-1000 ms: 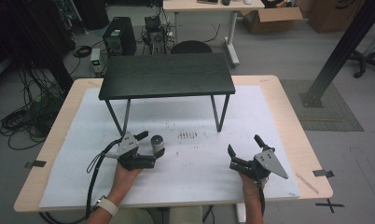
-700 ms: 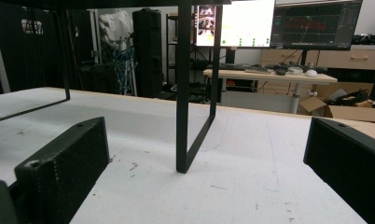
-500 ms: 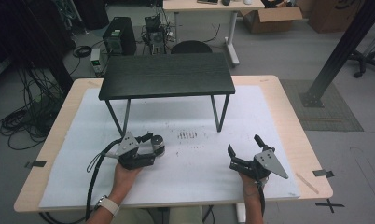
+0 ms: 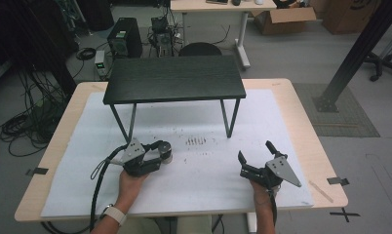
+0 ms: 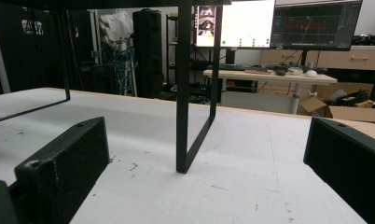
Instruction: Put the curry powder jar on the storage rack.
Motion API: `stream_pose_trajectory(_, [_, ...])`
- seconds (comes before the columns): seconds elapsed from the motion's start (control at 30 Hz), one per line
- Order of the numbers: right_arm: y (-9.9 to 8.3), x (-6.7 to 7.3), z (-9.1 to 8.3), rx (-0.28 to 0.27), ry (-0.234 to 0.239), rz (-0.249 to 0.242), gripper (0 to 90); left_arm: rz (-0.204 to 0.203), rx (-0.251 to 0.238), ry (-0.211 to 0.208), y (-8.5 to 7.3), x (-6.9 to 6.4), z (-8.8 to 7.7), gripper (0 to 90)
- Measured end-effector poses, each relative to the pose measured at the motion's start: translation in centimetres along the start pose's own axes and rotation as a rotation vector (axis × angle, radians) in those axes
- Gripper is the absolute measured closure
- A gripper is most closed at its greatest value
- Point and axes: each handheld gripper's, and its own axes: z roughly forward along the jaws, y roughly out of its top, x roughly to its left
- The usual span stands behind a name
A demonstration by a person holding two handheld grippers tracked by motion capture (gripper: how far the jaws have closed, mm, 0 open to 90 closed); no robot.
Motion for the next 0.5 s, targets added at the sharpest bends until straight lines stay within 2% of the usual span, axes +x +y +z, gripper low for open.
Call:
stream_pose_trajectory(0.17, [0.0,0.0,0.0,-0.001,0.000,-0.001,0.0,0.002,-0.005,-0.002,0.1,0.0,-0.1,49.0])
stream_pose_trajectory(0.33, [0.0,0.0,0.0,-0.001,0.000,-0.001,0.0,-0.030,-0.062,0.008,0.8,0.3,-1.2,49.1])
stream_pose_trajectory(0.5, [0.0,0.0,0.0,-0.003,0.000,-0.002,0.0,-0.046,-0.083,0.014,1.2,0.6,-1.9,49.0])
